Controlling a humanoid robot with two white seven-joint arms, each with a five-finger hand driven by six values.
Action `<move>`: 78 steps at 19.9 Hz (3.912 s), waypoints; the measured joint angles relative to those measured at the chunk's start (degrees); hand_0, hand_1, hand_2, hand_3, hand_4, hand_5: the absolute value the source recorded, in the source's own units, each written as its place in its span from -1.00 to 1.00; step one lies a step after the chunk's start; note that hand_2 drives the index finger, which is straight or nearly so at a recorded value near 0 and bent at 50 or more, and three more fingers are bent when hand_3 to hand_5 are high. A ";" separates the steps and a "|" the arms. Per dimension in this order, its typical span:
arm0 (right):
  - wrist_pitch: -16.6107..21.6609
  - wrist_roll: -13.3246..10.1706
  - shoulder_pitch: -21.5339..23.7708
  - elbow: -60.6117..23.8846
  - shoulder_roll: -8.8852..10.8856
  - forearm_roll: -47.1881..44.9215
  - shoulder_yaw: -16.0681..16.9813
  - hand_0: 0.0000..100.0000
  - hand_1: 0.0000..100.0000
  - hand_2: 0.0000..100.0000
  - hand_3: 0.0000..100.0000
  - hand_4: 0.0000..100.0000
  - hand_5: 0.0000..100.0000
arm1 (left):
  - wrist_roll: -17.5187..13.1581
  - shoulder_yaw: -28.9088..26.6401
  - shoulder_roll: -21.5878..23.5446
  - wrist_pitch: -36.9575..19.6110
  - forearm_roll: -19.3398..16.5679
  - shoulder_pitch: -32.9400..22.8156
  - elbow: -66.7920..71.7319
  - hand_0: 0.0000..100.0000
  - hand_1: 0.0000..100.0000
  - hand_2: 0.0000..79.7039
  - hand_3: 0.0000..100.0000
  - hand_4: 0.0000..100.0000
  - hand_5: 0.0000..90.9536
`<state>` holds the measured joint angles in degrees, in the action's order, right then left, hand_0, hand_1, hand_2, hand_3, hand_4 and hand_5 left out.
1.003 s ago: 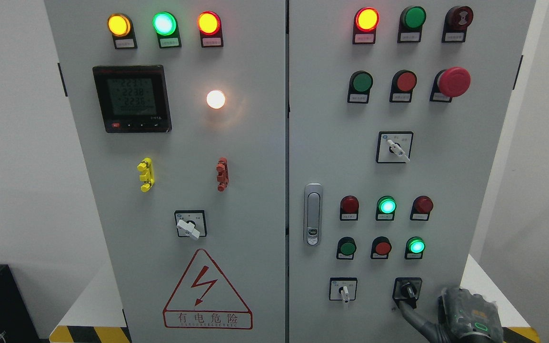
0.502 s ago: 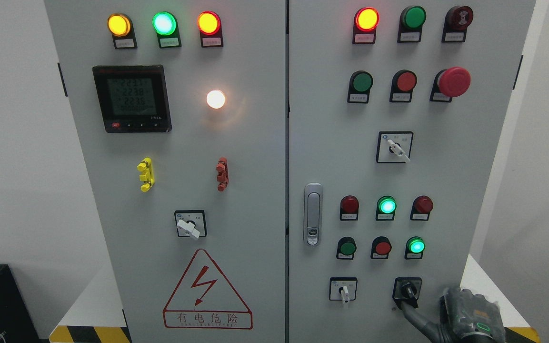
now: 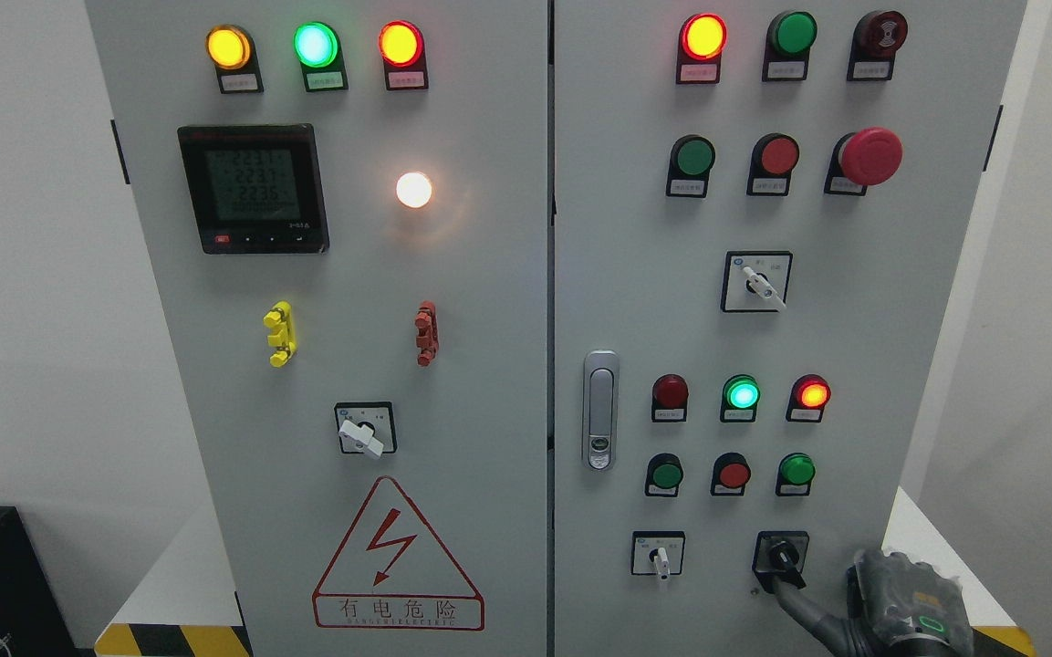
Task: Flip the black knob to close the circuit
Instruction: 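Hold the black knob in its turned position with the right hand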
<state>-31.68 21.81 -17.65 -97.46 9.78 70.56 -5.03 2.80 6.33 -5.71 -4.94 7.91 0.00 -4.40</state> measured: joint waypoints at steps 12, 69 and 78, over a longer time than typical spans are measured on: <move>-0.01 0.01 -0.37 -0.03 0.39 -0.54 0.34 -0.86 -0.87 0.83 1.00 0.77 0.76 | 0.00 0.00 0.00 0.25 0.00 0.00 0.00 -0.76 0.11 -1.00 -1.00 -1.00 -1.00; 0.95 -1.50 1.68 -2.24 0.68 -1.44 -1.46 -0.80 -0.84 0.81 1.00 0.77 0.78 | 0.00 0.00 0.00 0.26 0.00 0.00 0.00 -0.76 0.11 -1.00 -1.00 -1.00 -1.00; 1.78 -2.24 1.76 -2.55 0.59 -1.66 -2.25 -0.79 -0.84 0.81 1.00 0.77 0.78 | 0.00 0.00 0.00 0.26 0.00 0.00 0.00 -0.76 0.11 -1.00 -1.00 -1.00 -1.00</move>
<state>-29.89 19.57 -15.89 -100.01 10.36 68.90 -7.27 2.80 6.33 -5.71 -4.68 7.91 0.00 -4.39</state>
